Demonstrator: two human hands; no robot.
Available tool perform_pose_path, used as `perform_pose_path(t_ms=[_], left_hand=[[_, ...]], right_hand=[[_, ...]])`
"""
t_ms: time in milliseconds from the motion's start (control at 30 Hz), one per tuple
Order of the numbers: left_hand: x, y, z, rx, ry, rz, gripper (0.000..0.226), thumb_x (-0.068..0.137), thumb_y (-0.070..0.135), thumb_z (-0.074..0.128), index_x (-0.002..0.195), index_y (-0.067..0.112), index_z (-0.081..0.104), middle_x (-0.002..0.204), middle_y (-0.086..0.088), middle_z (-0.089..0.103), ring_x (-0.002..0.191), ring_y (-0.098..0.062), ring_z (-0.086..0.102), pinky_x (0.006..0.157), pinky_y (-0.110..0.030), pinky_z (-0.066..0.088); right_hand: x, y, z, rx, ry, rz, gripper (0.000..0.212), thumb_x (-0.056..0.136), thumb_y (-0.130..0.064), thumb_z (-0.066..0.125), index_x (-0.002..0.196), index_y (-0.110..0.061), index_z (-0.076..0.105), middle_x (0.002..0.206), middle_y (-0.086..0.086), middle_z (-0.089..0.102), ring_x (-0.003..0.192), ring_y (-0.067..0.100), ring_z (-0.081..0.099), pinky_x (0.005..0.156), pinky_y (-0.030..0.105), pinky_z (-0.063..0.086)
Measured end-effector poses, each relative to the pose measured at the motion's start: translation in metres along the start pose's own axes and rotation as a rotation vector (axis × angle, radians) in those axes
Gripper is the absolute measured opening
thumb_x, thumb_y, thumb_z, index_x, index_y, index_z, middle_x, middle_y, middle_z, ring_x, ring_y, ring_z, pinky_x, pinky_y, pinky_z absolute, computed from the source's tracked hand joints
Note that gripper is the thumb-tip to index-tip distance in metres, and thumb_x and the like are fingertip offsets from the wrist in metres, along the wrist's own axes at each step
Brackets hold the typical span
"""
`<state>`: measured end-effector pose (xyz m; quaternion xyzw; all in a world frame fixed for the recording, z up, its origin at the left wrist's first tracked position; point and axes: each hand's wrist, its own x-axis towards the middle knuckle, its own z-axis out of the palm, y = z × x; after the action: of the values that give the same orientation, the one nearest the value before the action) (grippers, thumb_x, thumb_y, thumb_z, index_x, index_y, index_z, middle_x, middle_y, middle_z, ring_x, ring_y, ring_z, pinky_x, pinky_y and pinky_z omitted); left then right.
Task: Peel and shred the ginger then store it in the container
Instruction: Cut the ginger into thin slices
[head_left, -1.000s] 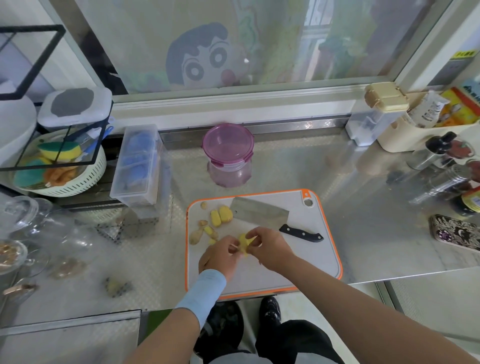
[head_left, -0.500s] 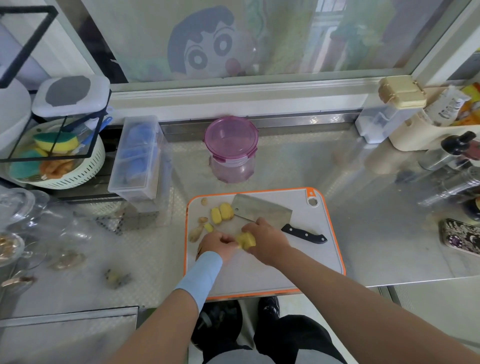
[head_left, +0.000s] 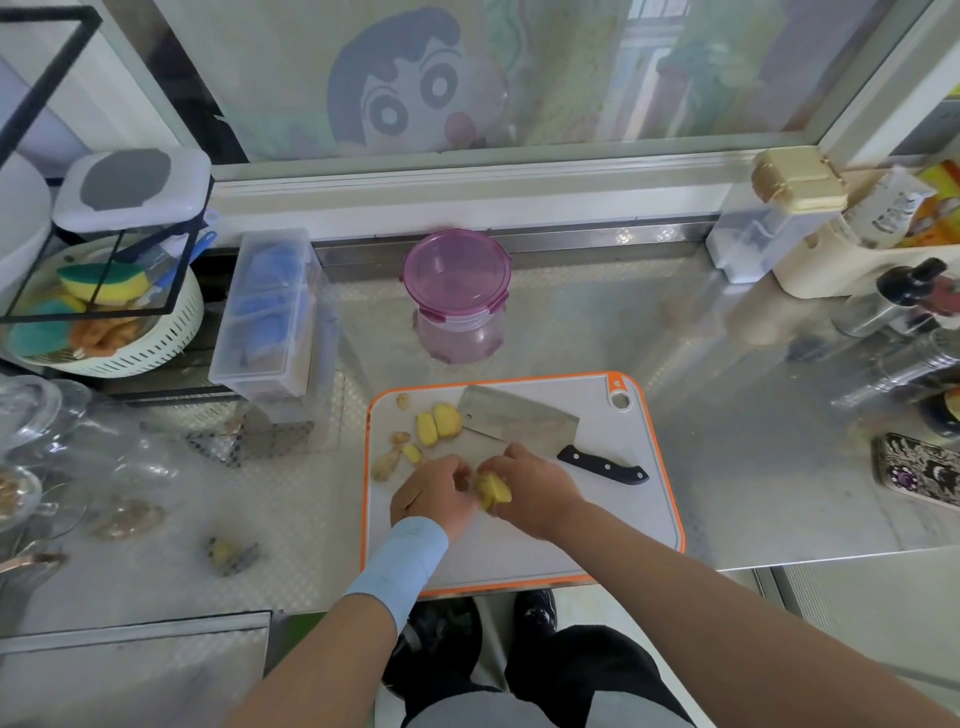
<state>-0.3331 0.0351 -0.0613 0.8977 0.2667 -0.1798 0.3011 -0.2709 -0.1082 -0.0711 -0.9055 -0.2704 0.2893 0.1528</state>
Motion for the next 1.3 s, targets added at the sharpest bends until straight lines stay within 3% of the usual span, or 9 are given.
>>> perform_pose_path(t_ms=[267,467,600,700,833,933,1067,1167,1300], left_hand=[[-0.003,-0.007,0.007,0.040,0.029,0.110,0.015,0.087,0.043,0.057,0.100,0.037,0.061,0.106,0.015,0.054,0.093,-0.013,0.057,0.078,-0.028,0.047],[-0.002,0.016,0.006,0.029,0.056,0.278,0.014,0.089,0.028,0.055,0.099,0.037,0.058,0.101,0.016,0.054,0.094,-0.008,0.054,0.079,-0.026,0.047],[0.003,0.038,0.022,0.286,-0.013,0.453,0.026,0.092,0.029,0.055,0.116,0.037,0.058,0.113,0.011,0.053,0.115,-0.013,0.041,0.095,-0.029,0.038],[0.007,0.047,0.028,0.542,0.005,0.494,0.025,0.093,0.031,0.049,0.117,0.035,0.058,0.117,0.005,0.053,0.115,-0.021,0.041,0.092,-0.032,0.034],[0.011,0.053,0.030,0.605,0.013,0.461,0.027,0.092,0.030,0.045,0.109,0.035,0.065,0.111,0.005,0.055,0.112,-0.023,0.043,0.089,-0.032,0.035],[0.011,0.051,0.028,0.506,-0.020,0.441,0.026,0.092,0.036,0.049,0.114,0.038,0.063,0.113,0.011,0.055,0.116,-0.017,0.041,0.094,-0.030,0.034],[0.006,0.043,0.021,-0.023,-0.072,0.256,0.016,0.085,0.031,0.062,0.100,0.038,0.063,0.101,0.020,0.056,0.100,-0.003,0.050,0.092,-0.025,0.042],[0.010,0.034,0.005,-0.350,-0.087,0.153,0.014,0.082,0.022,0.069,0.088,0.033,0.062,0.092,0.017,0.065,0.089,-0.008,0.061,0.075,-0.020,0.046],[0.013,0.013,-0.016,-0.530,-0.119,0.050,0.012,0.084,0.015,0.070,0.085,0.027,0.065,0.081,0.008,0.065,0.077,-0.012,0.059,0.071,-0.022,0.043]], right_hand=[[-0.006,0.007,-0.013,0.057,-0.034,0.005,0.059,0.086,-0.032,0.069,0.141,-0.031,0.048,0.128,-0.003,0.050,0.113,0.021,0.058,0.092,0.032,0.047],[-0.020,0.047,-0.041,0.009,0.100,0.140,0.029,0.093,-0.017,0.055,0.116,-0.029,0.066,0.115,-0.004,0.060,0.109,0.020,0.060,0.089,0.029,0.047],[-0.030,0.057,-0.038,-0.021,0.033,0.145,0.038,0.091,-0.030,0.064,0.129,-0.032,0.059,0.121,-0.007,0.057,0.111,0.016,0.059,0.086,0.027,0.045],[-0.029,0.052,-0.031,-0.064,0.030,0.133,0.046,0.093,-0.041,0.061,0.138,-0.034,0.052,0.127,-0.006,0.055,0.116,0.018,0.056,0.089,0.029,0.043],[-0.025,0.049,-0.016,-0.067,0.077,0.153,0.026,0.094,-0.039,0.062,0.118,-0.032,0.064,0.117,-0.005,0.054,0.103,0.023,0.063,0.078,0.032,0.048],[-0.026,0.050,-0.013,0.015,0.088,0.189,0.014,0.092,-0.035,0.066,0.102,-0.026,0.065,0.111,-0.003,0.055,0.097,0.023,0.062,0.072,0.029,0.044],[-0.022,0.041,-0.022,0.431,0.070,0.308,0.009,0.085,-0.021,0.073,0.083,-0.022,0.064,0.086,-0.001,0.065,0.071,0.016,0.064,0.062,0.029,0.054],[-0.016,0.022,-0.037,0.755,0.035,0.333,0.008,0.083,-0.007,0.075,0.086,-0.009,0.068,0.067,0.006,0.066,0.052,0.015,0.064,0.058,0.033,0.060],[-0.003,-0.004,-0.043,0.789,0.026,0.275,0.013,0.085,0.000,0.071,0.097,-0.005,0.069,0.071,0.008,0.067,0.053,0.015,0.064,0.062,0.033,0.061]])
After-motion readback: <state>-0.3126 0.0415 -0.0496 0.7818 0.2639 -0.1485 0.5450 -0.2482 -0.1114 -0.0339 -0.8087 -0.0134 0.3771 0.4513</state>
